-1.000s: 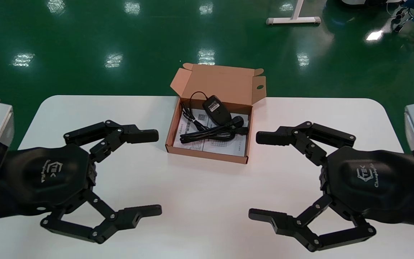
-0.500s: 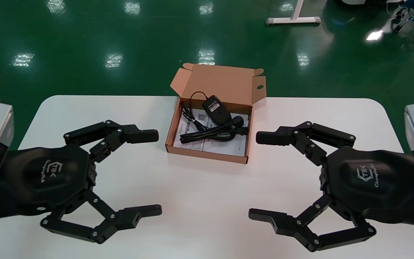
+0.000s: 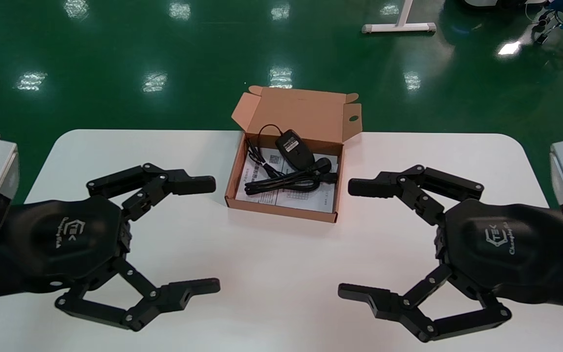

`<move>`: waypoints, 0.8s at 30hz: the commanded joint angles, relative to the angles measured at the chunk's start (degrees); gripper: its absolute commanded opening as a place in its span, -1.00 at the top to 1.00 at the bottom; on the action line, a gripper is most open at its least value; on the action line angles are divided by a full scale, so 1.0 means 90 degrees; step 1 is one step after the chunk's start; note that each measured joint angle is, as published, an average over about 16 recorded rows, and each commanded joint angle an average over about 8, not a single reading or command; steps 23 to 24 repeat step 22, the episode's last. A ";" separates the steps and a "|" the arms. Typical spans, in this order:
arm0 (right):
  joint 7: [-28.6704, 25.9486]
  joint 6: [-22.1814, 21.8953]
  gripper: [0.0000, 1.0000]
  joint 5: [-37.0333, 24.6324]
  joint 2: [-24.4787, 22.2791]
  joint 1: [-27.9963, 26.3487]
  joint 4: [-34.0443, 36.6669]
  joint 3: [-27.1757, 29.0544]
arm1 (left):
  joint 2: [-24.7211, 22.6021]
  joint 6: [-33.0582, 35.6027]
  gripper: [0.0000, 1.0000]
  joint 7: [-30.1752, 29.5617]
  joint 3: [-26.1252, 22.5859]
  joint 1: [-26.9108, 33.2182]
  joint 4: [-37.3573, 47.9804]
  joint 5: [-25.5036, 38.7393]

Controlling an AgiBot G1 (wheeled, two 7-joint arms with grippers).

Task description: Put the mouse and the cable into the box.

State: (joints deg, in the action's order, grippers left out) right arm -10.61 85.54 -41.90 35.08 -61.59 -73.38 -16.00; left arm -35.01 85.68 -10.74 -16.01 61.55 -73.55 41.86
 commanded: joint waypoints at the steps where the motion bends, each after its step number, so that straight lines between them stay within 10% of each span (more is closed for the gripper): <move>1: 0.0000 0.0000 -1.00 0.0000 0.0000 0.0000 0.0000 0.0000 | 0.0000 0.0000 -1.00 0.0000 0.0000 0.0000 0.0000 0.0000; 24: 0.0000 0.0000 -1.00 0.0000 0.0000 0.0000 0.0000 0.0000 | 0.0000 0.0000 -1.00 0.0000 0.0000 0.0000 0.0000 0.0000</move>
